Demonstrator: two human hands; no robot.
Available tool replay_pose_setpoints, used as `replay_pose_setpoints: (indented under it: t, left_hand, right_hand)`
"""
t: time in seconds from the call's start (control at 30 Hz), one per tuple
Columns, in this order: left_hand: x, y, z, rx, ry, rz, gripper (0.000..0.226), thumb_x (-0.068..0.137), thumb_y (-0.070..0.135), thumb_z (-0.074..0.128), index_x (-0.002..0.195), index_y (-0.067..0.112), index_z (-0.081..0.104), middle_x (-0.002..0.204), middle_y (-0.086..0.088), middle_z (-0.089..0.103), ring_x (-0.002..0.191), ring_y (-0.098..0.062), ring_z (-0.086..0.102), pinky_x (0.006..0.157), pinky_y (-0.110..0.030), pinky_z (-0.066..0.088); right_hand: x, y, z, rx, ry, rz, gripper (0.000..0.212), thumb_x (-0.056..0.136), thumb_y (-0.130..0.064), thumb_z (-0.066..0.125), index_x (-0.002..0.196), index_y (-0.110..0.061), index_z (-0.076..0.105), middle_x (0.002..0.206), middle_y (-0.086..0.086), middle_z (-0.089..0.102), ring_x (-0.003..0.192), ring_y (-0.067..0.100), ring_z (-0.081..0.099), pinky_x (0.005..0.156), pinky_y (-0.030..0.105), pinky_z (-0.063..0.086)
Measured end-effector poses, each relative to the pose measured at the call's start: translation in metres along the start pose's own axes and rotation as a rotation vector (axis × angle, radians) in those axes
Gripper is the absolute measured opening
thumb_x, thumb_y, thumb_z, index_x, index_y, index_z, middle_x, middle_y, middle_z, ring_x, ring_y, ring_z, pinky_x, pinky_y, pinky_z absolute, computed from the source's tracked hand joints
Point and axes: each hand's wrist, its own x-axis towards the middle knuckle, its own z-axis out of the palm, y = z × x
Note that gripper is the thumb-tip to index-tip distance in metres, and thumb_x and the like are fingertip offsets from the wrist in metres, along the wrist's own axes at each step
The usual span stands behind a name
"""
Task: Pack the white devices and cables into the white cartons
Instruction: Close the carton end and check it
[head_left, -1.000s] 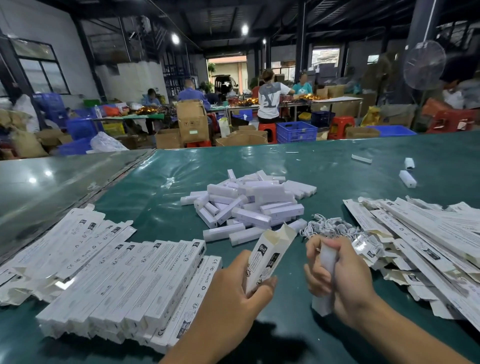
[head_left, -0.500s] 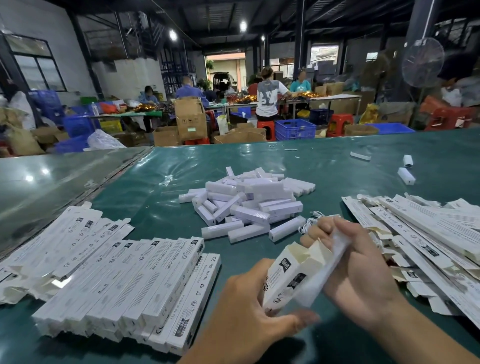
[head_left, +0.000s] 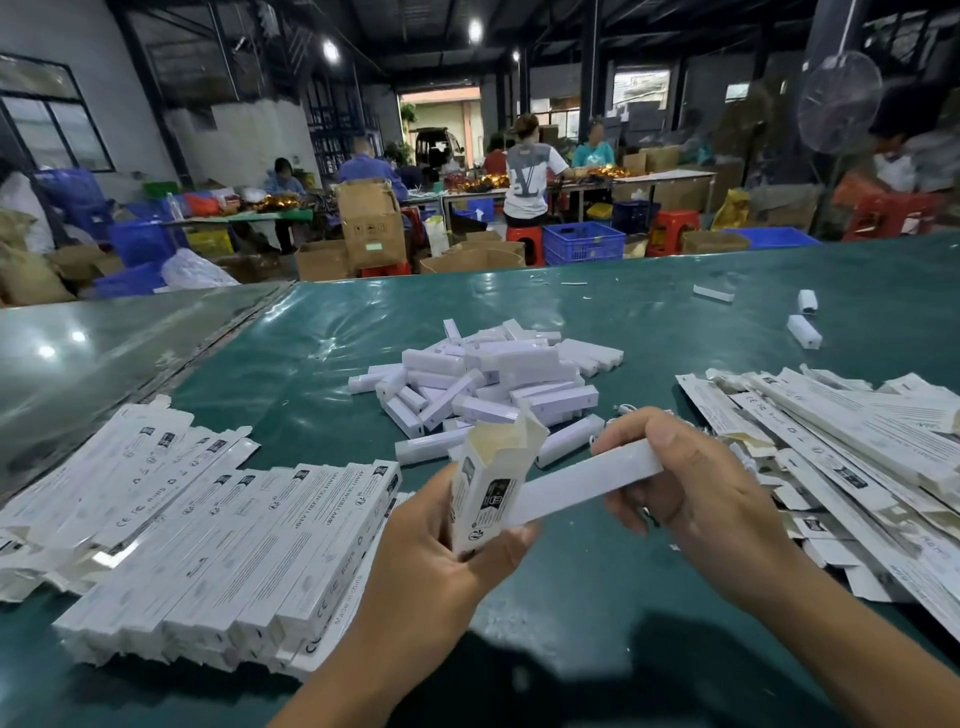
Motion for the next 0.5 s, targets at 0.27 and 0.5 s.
replay_pose_setpoints:
  t: [0.27, 0.5]
  left_hand:
    - [0.008, 0.008, -0.016, -0.006, 0.002, 0.009, 0.051, 0.062, 0.075, 0.077, 0.090, 0.032, 0.070, 0.062, 0.012, 0.056, 0.055, -0.004, 0.051, 0.053, -0.016, 0.045]
    - [0.012, 0.005, -0.026, 0.518, -0.067, 0.464, 0.038, 0.077, 0.018, 0.085, 0.113, 0.022, 0.072, 0.101, 0.016, 0.072, 0.083, -0.003, 0.067, 0.068, -0.014, 0.048]
  right_hand:
    - [-0.002, -0.011, -0.015, -0.372, -0.078, -0.072, 0.029, 0.090, -0.036, 0.062, 0.113, -0.022, 0.071, 0.105, -0.008, 0.074, 0.088, 0.004, 0.071, 0.075, 0.012, 0.052]
    - [-0.006, -0.014, -0.015, -0.449, -0.256, -0.135, 0.032, 0.095, -0.033, 0.068, 0.119, -0.011, 0.066, 0.112, -0.001, 0.075, 0.107, 0.019, 0.072, 0.088, 0.026, 0.057]
